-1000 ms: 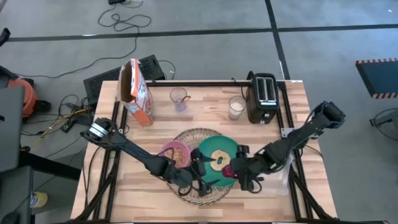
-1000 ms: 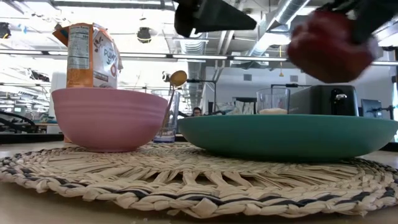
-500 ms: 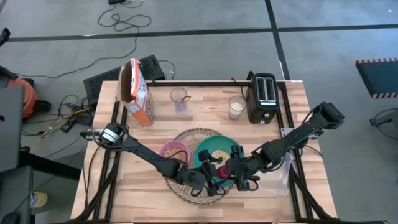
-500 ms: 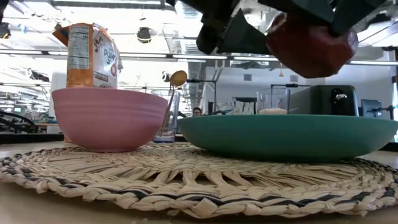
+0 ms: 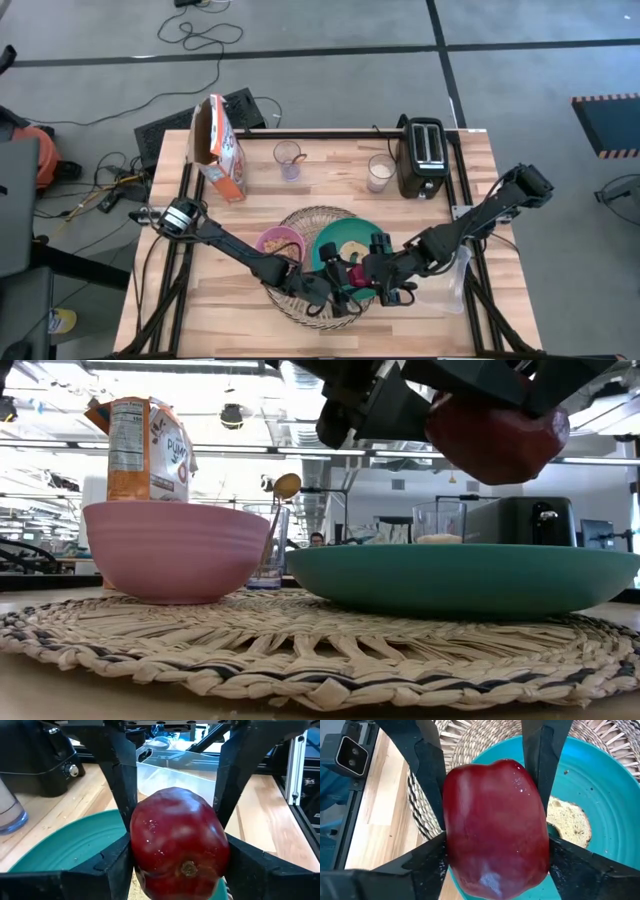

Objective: Arrange a breakfast setting
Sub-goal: Put the red apple on the placemat to the top left of the green plate

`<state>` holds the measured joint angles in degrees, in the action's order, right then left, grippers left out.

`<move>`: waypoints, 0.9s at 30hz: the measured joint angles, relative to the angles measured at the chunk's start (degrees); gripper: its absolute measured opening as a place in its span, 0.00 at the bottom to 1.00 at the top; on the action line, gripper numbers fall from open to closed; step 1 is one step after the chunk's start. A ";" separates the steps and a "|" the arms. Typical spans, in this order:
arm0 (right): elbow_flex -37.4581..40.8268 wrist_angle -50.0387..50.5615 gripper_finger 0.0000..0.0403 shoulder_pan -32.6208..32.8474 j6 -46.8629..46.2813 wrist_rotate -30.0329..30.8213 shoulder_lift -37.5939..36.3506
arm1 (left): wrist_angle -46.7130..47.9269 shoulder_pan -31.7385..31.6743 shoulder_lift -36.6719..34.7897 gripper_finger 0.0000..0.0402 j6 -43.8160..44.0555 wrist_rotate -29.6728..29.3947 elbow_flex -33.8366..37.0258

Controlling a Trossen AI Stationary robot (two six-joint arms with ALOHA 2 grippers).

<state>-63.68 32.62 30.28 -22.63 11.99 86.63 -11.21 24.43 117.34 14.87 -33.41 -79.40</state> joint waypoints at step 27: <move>30.04 -38.98 0.96 3.12 3.30 1.43 -20.10 | -22.24 5.75 -2.82 0.58 -12.13 -11.99 7.51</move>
<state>-33.64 -6.35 33.40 -19.33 13.42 66.53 -33.44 30.17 114.51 2.75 -45.40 -71.89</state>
